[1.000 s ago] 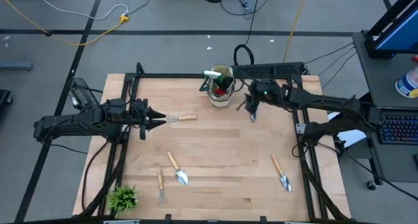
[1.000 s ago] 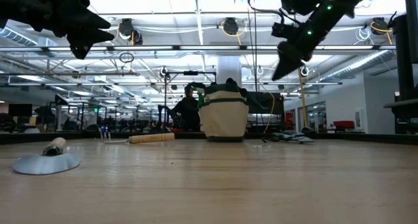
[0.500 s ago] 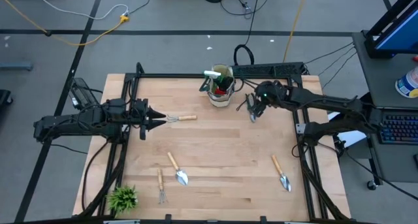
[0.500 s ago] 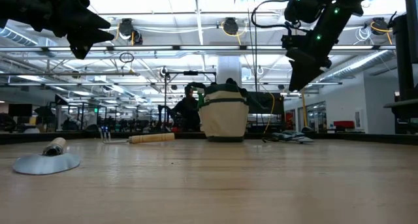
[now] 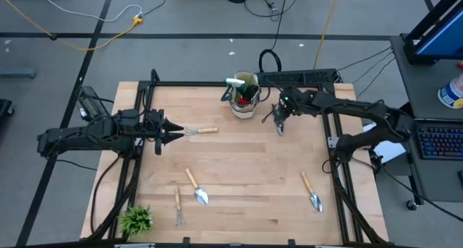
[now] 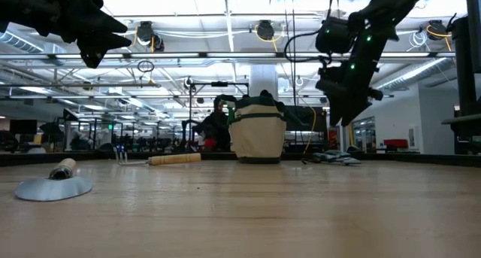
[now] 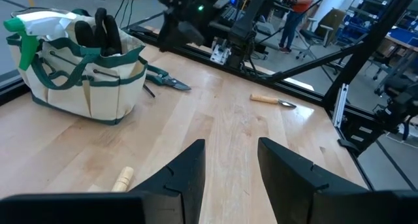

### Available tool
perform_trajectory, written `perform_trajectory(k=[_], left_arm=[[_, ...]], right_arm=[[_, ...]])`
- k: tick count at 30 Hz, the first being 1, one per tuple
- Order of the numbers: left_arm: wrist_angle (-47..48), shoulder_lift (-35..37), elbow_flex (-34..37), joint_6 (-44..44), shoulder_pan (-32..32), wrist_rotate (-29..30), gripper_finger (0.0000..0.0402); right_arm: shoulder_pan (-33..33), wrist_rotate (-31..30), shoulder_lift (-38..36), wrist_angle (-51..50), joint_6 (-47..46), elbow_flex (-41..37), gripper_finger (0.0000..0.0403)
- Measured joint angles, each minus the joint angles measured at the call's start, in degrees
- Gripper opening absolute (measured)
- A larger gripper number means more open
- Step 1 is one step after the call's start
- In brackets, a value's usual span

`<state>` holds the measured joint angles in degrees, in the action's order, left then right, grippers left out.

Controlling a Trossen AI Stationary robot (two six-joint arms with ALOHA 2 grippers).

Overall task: Pick & Place Garden tools in Gardening bag
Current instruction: Put the green shears into the gardening bag

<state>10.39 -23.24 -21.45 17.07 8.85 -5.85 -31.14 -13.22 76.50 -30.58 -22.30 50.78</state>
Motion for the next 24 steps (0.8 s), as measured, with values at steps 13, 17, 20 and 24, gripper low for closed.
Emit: perform_trajectory(k=[13,17,20,24], left_arm=[[0.0,0.0,0.0,1.0,0.0,0.0,0.0145],[0.0,0.0,0.0,1.1,0.0,0.0,0.0145],[0.0,0.0,0.0,1.1,0.0,0.0,0.0145],[0.0,0.0,0.0,1.1,0.0,0.0,0.0145]], right_arm=[[-3.6,0.0,7.6,2.6,-3.0,0.0,0.0197],[-4.2,0.0,8.8,2.6,-4.9,0.0,0.0197],[-4.5,0.0,9.3,3.1,-5.1,0.0,0.0197],[-4.5,0.1,9.6,3.0,-5.1,0.0,0.0197]])
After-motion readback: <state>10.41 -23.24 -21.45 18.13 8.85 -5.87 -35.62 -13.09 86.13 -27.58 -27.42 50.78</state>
